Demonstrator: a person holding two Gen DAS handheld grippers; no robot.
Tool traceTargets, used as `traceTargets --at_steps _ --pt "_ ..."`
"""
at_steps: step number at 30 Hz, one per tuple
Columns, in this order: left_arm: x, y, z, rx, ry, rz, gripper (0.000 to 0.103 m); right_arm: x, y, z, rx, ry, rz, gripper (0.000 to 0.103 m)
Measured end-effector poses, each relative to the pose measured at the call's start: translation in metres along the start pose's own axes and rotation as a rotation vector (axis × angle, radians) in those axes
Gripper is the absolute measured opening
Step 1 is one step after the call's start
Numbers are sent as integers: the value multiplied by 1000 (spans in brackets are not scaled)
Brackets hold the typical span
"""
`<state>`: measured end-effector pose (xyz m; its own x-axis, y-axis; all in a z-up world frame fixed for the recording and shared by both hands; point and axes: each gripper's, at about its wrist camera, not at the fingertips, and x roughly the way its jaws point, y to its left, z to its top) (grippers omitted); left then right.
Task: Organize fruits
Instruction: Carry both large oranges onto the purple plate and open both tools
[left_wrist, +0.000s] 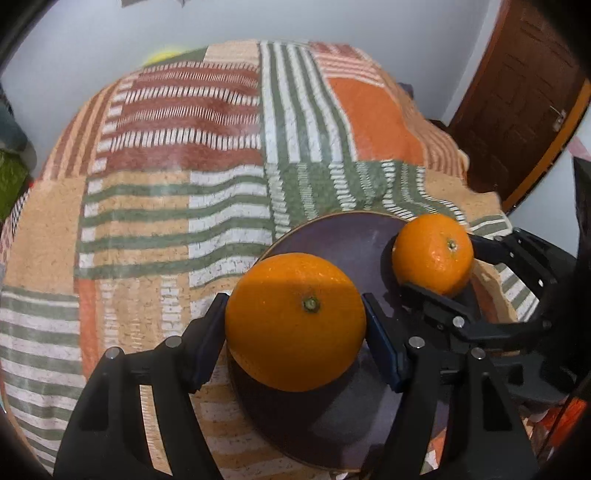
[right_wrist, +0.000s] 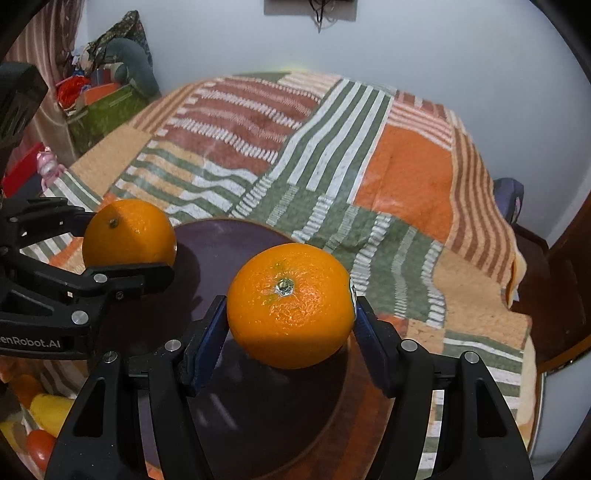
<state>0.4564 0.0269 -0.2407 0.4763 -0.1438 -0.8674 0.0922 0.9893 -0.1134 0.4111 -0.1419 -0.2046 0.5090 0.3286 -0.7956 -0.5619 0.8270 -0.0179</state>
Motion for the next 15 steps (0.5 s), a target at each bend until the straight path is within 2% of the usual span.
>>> traceTargets --at_steps 2,7,12,15 --pt "8 -1 -1 -6 37 5 69 4 1 -1 -11 4 -4 63" --pt "7 -4 0 3 22 -2 71 4 0 0 -13 16 6 66" --pt "-22 -4 0 10 -67 -1 80 -5 -9 2 43 21 58 69" --pt "-45 -6 -7 38 -108 25 81 -20 -7 0 49 0 50 73"
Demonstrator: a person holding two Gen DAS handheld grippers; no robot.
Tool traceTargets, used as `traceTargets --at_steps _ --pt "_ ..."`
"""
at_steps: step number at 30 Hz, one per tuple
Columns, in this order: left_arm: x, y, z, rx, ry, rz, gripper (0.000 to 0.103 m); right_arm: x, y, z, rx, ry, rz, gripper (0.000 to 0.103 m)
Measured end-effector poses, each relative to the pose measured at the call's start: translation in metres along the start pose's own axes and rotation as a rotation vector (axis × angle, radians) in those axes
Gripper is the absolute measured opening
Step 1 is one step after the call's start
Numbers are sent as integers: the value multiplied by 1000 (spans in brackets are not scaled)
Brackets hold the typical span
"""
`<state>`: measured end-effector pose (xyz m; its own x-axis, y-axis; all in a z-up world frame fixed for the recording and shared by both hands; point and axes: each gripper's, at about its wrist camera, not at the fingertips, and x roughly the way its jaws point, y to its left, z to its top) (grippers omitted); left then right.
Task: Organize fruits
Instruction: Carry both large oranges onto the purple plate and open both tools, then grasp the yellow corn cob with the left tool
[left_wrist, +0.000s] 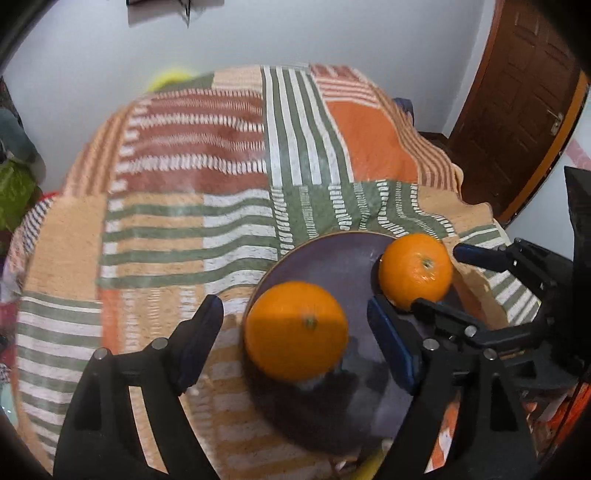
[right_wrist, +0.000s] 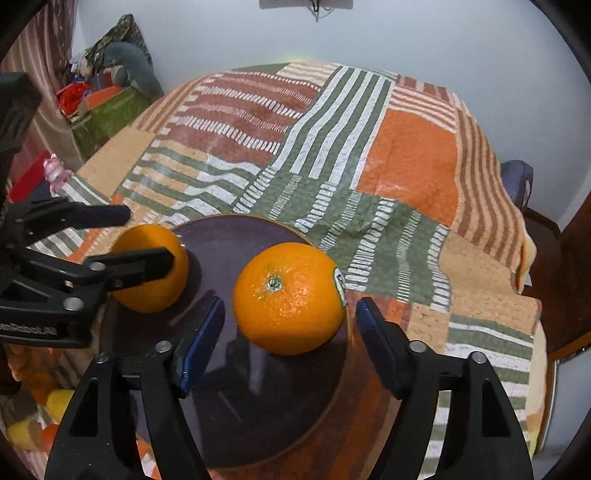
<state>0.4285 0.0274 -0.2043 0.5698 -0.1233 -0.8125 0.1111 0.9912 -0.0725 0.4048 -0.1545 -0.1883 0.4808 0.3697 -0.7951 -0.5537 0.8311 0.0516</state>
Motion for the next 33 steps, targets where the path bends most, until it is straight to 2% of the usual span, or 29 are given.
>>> traceTargets --at_steps 6,10,19,27,31,33 --pt "-46 -3 -21 47 -39 48 81 -39 12 -9 3 -46 -11 75" --pt "-78 -2 -42 42 -57 62 83 -67 23 -18 0 -78 -11 77" --pt "-140 12 -116 10 -58 79 84 -121 58 -53 -1 -131 -10 82" --pt "-156 16 -190 7 8 55 84 -135 85 -81 -2 -133 -11 84" --pt "-150 10 -219 28 42 55 84 -133 98 -96 -33 -123 -56 84" --pt "-144 9 -233 15 68 32 84 -131 103 -104 -49 -122 -83 84"
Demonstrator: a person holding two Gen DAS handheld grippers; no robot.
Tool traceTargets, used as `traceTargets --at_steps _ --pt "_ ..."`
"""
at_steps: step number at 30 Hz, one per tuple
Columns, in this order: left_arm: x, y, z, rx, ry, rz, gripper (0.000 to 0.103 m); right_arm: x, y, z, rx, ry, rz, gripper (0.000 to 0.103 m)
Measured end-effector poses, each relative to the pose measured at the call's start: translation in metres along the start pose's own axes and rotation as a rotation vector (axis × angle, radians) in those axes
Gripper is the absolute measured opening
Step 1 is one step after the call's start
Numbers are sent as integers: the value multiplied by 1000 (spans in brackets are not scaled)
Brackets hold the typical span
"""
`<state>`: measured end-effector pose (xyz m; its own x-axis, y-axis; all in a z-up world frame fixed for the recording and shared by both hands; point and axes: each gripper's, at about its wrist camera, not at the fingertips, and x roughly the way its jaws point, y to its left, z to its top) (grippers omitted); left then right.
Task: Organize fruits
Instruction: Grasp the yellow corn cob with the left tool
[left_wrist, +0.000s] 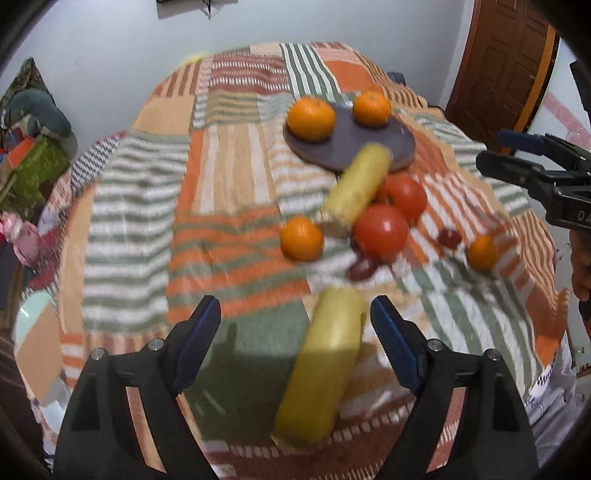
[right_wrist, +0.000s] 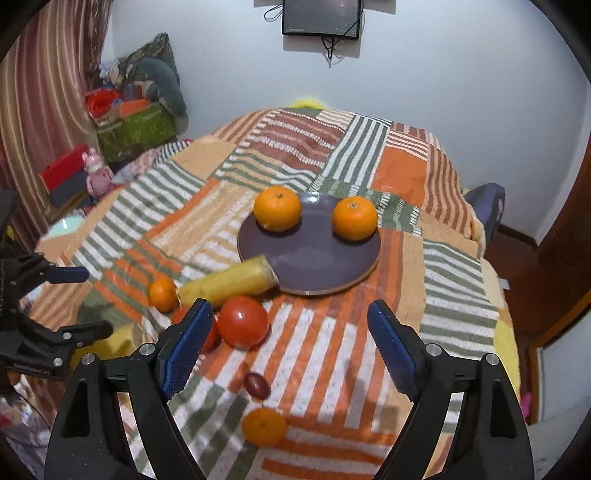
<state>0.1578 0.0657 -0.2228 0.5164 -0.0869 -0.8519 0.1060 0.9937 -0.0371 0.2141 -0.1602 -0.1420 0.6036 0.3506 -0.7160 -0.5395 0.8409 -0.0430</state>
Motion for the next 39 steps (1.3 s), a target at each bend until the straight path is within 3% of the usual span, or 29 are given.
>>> traceTargets --at_steps 2,6,8,11,13,21,23,30,39 --pt "7 -2 -8 -13 23 -15 81 1 4 -8 -12 4 -7 84" --pt "23 -5 -20 -31 77 -41 66 9 8 -21 -12 34 6 84" --pt "24 -6 -25 -38 68 -39 64 11 9 -26 -6 41 9 84" --pt "21 -7 -27 -41 50 -69 48 20 8 -29 6 64 34 83" --pt "19 -7 -26 -40 42 -64 44 25 11 -29 3 75 43 81" --pt "11 20 -19 -107 24 -53 37 49 12 -20 39 110 108 63" --pt "15 30 -17 -135 26 -39 37 52 11 -16 59 105 123 62" --pt "31 35 -19 -164 48 -95 37 70 17 -8 64 150 152 62" --pt "24 40 -17 -190 33 -114 37 80 10 -5 95 186 174 62"
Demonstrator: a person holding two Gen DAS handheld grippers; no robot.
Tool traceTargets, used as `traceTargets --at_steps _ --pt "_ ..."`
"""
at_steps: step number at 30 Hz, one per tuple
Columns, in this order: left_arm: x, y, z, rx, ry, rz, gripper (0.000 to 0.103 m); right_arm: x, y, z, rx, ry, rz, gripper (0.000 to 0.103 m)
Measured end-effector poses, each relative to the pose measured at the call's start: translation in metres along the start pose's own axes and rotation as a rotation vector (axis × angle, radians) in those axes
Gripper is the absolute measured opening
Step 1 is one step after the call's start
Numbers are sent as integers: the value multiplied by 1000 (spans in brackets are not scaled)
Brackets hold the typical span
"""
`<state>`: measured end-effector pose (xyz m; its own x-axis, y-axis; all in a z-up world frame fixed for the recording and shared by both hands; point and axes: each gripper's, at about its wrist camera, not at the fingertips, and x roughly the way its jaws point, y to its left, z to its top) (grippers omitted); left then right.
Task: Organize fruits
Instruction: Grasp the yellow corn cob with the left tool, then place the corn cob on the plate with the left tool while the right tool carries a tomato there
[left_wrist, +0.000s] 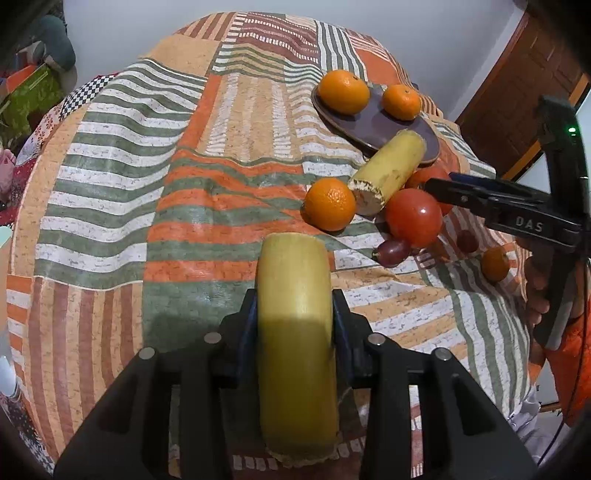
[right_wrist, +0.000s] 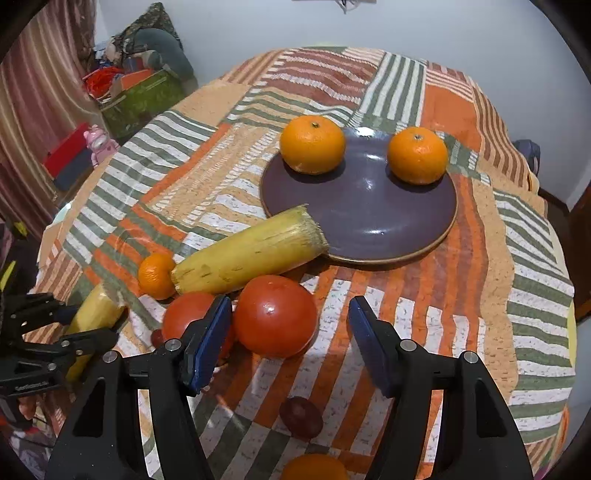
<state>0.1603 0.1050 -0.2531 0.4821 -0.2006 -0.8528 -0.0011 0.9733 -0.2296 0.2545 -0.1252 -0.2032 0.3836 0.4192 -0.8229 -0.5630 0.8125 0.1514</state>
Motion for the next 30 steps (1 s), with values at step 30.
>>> traceTargets --at_steps 30 --pt "-67 -86 104 171 -249 -8 36 -62 -34 15 35 -162 -35 45"
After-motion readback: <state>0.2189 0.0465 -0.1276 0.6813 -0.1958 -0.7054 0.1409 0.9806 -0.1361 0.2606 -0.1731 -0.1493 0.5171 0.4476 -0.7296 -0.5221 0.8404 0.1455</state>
